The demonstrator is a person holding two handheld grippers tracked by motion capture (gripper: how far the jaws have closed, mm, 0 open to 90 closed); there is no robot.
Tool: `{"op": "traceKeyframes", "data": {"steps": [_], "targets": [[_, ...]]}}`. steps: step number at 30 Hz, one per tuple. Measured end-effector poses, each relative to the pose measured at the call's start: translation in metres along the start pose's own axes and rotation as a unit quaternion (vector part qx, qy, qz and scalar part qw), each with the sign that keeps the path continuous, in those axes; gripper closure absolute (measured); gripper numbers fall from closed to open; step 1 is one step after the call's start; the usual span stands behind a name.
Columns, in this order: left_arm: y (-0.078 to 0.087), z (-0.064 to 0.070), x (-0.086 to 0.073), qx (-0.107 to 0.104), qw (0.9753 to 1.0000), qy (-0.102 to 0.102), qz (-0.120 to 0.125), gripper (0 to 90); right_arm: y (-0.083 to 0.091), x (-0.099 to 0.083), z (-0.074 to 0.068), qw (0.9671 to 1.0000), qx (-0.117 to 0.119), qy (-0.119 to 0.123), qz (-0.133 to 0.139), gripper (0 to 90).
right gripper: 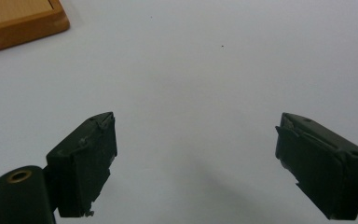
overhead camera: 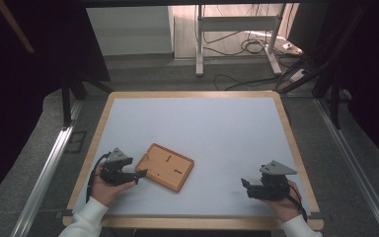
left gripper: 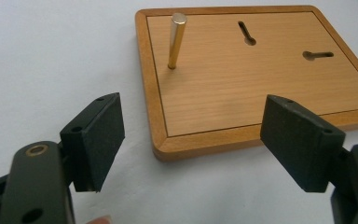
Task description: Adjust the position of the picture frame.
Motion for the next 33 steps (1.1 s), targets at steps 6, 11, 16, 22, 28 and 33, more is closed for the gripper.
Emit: {"op": "traceKeyframes", "data": {"steps": [6, 11, 16, 22, 28, 33], "targets": [[0.002, 0.0, 0.0, 0.004, 1.0, 0.0, 0.003, 21.5, 0.001, -0.002, 0.0, 0.9999, 0.007, -0.006, -0.004, 15.7], [0.002, 0.0, 0.0, 0.004, 1.0, 0.002, 0.003, 21.7, 0.005, -0.004, -0.003, 0.9999, 0.007, 0.001, -0.008, 16.7], [0.001, -0.001, 0.001, 0.002, 1.0, -0.002, -0.002, 21.7, 0.004, -0.007, 0.002, 0.9998, 0.011, -0.01, -0.01, 16.8], [0.006, 0.001, 0.0, 0.006, 1.0, -0.001, 0.004, 21.9, 0.002, -0.008, 0.001, 0.9998, 0.007, -0.007, -0.016, 16.8], [0.009, -0.001, -0.002, 0.006, 0.9999, 0.009, 0.008, 22.8, -0.002, -0.006, -0.002, 0.9998, 0.007, -0.003, -0.02, 16.7], [0.006, -0.003, -0.003, 0.008, 0.9999, 0.012, 0.003, 22.9, -0.005, -0.008, -0.001, 0.9996, 0.009, 0.004, -0.028, 16.7]]}}
Point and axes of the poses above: each handheld gripper's, and its own axes: y roughly backward along the jaws, x roughly out of its top, z roughly to its right, the point moved 5 cm from there along -y, roughly forward along the jaws
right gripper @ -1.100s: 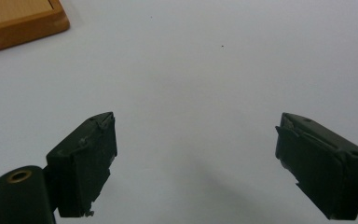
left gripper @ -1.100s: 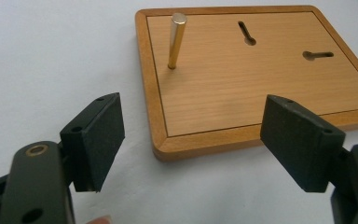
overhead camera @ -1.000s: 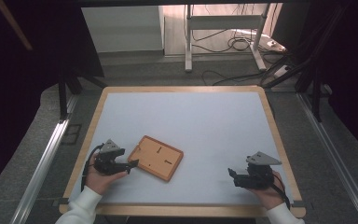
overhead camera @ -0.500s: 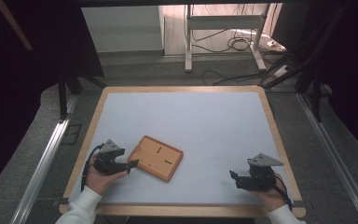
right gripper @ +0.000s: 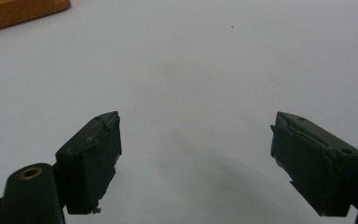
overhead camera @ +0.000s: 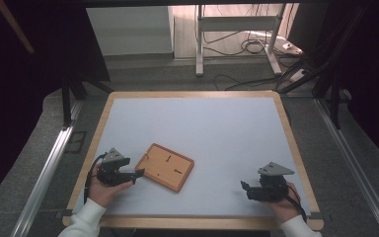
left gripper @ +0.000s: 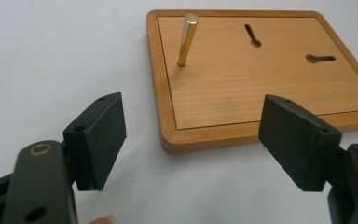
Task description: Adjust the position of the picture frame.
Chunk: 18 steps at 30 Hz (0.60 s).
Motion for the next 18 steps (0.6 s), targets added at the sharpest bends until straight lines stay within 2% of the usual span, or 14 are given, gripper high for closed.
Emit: {"op": "traceKeyframes", "data": {"steps": [8, 18], "targets": [[0.0, 0.001, 0.004, 0.003, 0.9999, -0.008, 0.005, 25.4, 0.001, 0.0, -0.003, 0.9999, -0.006, 0.014, 0.0, 16.7], [-0.015, 0.004, 0.016, 0.001, 0.9998, -0.018, -0.007, 26.9, -0.001, -0.001, -0.002, 0.9999, -0.005, 0.014, -0.003, 16.7]]}}
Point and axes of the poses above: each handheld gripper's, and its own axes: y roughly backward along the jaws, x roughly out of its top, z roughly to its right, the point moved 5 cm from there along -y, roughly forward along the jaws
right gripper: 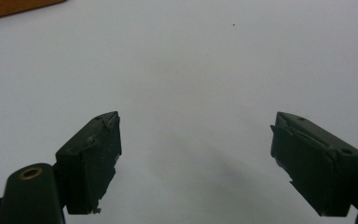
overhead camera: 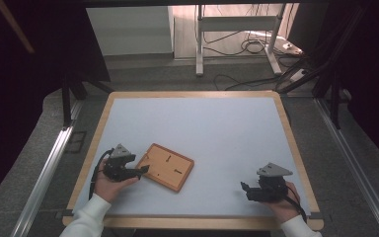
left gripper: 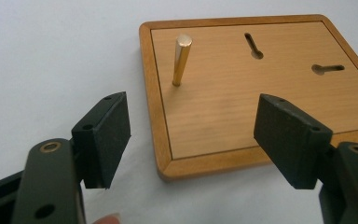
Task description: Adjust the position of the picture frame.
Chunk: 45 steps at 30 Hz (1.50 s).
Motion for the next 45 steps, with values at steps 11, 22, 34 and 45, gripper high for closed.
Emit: {"op": "traceKeyframes", "data": {"steps": [11, 22, 34, 45], "targets": [[-0.012, -0.004, 0.012, -0.002, 1.0, 0.001, -0.007, 38.1, -0.002, -0.001, -0.002, 1.0, 0.001, 0.003, -0.003, 16.7], [-0.024, -0.006, 0.017, 0.008, 0.9999, 0.005, 0.006, 54.7, -0.001, 0.0, -0.001, 1.0, 0.005, 0.0, 0.003, 16.7], [-0.031, -0.004, 0.019, 0.026, 0.9996, -0.008, 0.003, 83.3, -0.002, -0.001, 0.0, 1.0, 0.002, 0.0, -0.003, 16.7], [-0.029, -0.005, 0.021, 0.021, 0.9997, 0.004, 0.008, 84.6, -0.003, -0.002, -0.001, 1.0, 0.002, -0.003, -0.005, 16.7]]}}
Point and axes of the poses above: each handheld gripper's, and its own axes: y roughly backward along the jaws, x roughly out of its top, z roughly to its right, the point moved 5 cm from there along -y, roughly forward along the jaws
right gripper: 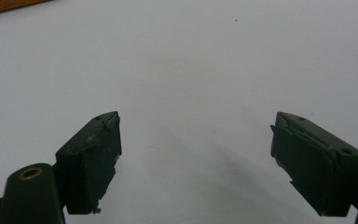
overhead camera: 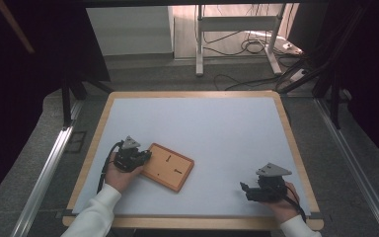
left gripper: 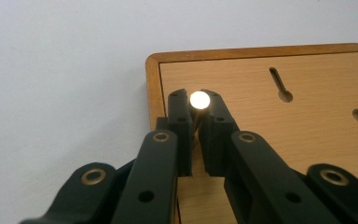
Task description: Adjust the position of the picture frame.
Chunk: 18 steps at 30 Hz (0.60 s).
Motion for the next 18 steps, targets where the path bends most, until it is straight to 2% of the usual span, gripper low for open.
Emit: {"op": "traceKeyframes", "data": {"steps": [5, 18], "targets": [[0.002, 0.0, 0.005, -0.002, 1.0, 0.001, 0.001, 84.3, 0.001, 0.0, 0.001, 1.0, 0.0, -0.001, 0.001, 16.7], [0.008, 0.007, 0.016, -0.03, 0.9994, -0.005, 0.014, 84.6, 0.001, 0.0, 0.0, 1.0, 0.001, -0.001, 0.001, 16.7]]}}
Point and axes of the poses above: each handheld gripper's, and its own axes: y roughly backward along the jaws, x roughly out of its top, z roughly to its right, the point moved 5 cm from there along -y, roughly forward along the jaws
